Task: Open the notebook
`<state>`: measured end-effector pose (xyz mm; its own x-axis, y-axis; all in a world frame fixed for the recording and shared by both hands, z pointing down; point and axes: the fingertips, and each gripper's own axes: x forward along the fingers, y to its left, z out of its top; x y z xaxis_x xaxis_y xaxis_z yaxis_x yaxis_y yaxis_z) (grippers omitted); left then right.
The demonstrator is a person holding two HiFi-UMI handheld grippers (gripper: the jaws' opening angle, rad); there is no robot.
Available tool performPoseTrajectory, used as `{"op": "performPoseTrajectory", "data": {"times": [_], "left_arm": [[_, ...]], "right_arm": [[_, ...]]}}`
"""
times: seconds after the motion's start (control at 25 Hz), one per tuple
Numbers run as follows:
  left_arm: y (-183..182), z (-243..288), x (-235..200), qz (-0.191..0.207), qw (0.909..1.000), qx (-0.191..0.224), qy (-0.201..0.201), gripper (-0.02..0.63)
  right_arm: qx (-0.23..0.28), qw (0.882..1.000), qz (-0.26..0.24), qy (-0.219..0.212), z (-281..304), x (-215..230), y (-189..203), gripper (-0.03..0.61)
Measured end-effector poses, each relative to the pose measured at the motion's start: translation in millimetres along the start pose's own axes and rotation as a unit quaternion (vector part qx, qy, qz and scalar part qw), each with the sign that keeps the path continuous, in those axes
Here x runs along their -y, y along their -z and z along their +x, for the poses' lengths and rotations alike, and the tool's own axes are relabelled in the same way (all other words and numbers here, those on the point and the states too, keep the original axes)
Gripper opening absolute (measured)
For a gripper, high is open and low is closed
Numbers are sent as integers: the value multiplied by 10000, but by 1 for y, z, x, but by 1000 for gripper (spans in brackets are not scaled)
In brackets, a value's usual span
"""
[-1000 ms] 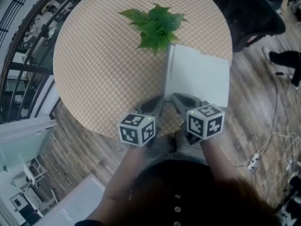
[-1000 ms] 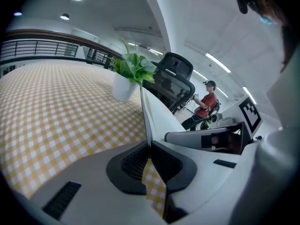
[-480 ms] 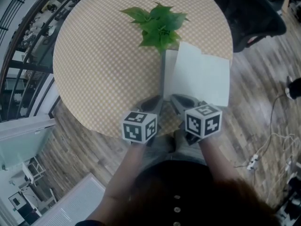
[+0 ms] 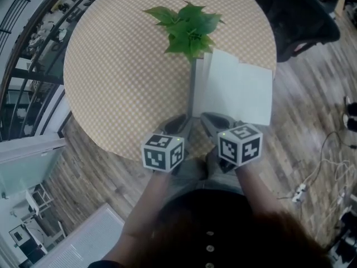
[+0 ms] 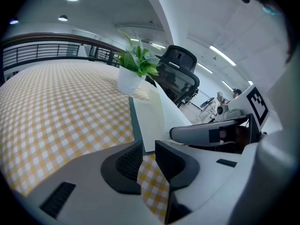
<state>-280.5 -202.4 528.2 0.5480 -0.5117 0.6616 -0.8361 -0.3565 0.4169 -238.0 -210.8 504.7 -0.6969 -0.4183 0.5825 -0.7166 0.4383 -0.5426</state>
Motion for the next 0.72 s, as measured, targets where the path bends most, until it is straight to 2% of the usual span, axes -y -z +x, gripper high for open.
{"op": "performPoseTrajectory", "data": {"times": [0.4,0.6,0.72], "left_arm": [[-16,-9,23,35,9995,320,-73,80],[-24,-8,51,154,9989,437,-112,80],[-32,-7,72,69,9983,581,-30,80]], "right_arm": [[178,9997,-158,-85,-40,4,-6,11],[393,9990,-212,-54,-74,15,-17,11],[497,9985,-246,-19,-94,24,-23,11]]}}
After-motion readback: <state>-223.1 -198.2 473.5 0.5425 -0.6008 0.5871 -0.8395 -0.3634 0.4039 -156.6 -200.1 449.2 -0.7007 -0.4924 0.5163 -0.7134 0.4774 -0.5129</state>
